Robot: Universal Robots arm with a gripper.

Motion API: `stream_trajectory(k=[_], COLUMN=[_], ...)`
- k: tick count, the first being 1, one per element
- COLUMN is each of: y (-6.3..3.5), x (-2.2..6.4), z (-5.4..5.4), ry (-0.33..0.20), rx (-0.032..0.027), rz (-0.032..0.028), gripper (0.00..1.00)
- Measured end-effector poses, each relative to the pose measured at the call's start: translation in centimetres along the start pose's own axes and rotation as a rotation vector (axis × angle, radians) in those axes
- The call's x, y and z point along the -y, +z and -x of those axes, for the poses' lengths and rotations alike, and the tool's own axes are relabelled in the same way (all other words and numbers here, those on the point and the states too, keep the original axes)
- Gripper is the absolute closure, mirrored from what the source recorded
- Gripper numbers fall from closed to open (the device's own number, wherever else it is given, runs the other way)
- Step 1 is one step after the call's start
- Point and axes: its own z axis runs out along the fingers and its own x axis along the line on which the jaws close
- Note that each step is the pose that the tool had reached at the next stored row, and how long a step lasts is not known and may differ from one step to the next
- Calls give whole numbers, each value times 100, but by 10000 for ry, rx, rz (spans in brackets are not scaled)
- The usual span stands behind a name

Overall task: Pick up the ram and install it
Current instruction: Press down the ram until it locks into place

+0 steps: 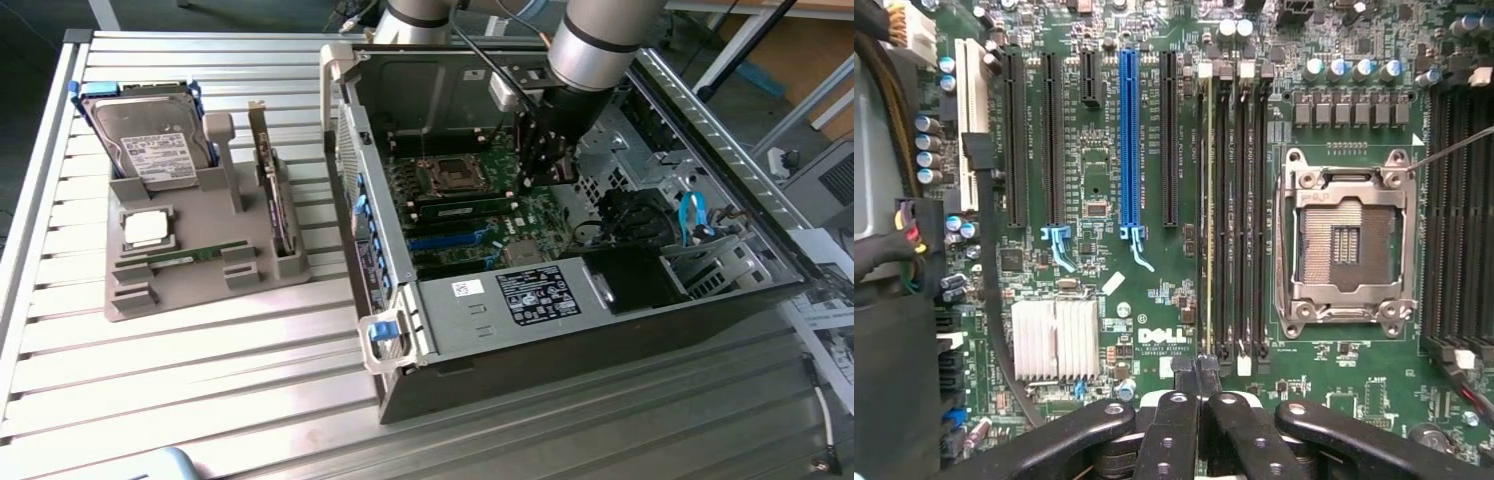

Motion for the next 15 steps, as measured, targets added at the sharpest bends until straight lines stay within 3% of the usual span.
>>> stream_trajectory(k=[15], y=[34], x=[-3], z=[67], ry=[-1], rx=[-1], rz=[0], gripper=[89])
